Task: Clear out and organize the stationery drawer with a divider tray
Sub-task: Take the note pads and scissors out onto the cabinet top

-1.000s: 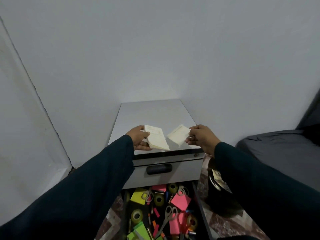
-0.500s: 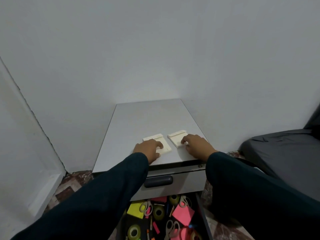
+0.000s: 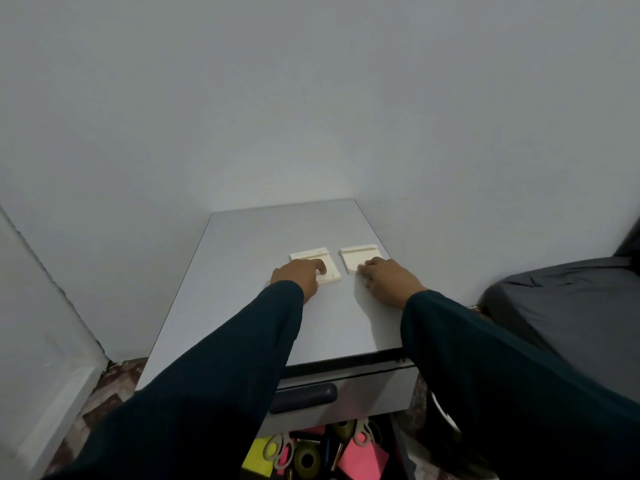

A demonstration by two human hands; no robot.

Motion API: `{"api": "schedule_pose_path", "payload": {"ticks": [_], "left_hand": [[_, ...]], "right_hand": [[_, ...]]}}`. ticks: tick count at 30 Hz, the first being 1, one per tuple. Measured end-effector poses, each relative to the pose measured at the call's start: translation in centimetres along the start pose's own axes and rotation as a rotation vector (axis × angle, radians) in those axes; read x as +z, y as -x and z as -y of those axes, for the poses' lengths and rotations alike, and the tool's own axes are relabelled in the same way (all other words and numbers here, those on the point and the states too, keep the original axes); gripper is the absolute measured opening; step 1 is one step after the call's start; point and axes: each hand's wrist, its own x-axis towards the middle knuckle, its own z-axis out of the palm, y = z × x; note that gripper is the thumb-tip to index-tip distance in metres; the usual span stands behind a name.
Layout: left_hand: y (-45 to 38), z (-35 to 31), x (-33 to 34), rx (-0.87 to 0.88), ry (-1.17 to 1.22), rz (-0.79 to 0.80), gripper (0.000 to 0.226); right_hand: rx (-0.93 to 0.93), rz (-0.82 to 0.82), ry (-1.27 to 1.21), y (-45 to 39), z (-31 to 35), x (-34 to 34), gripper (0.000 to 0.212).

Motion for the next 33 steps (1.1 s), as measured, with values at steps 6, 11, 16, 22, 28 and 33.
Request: {"api": "schedule_pose_path", "payload": {"ticks": [6, 11, 16, 22, 28, 33], "left_hand": [[-3.2, -0.5, -0.3, 0.012, -0.156, -0.015, 0.042], [-5.4, -0.3, 0.2, -0.019, -0.14, 0.007, 0.043], [-6.2, 0.0, 0.3, -0.001, -0.162, -0.008, 0.039], [-4.8, -0.1, 0.7, 0.028, -0.181, -0.076, 0.051], [-1.0, 0.5, 0.6, 0.15, 0.028, -0.11, 0.065], [3.6, 0.6, 0.5, 0.162, 0.114, -0.194, 0.052]], "right_hand": [[-0.003, 0.016, 0.012, -2.0, -0.7, -0.3, 0.041], [-0.002, 0.034, -0.007, -3.0, -0.8, -0.6, 0.043], [0.013, 0.037, -0.039, -3.4, -0.6, -1.0, 0.044], [0.019, 0.037, -0.134, -3.1, -0.6, -0.5, 0.046], [0.088, -0.097, -0.351, -0.9, -0.1, -0.3, 0.067], [0.087, -0.2, -0.453, 2.6, 0.3, -0.7, 0.062]]}}
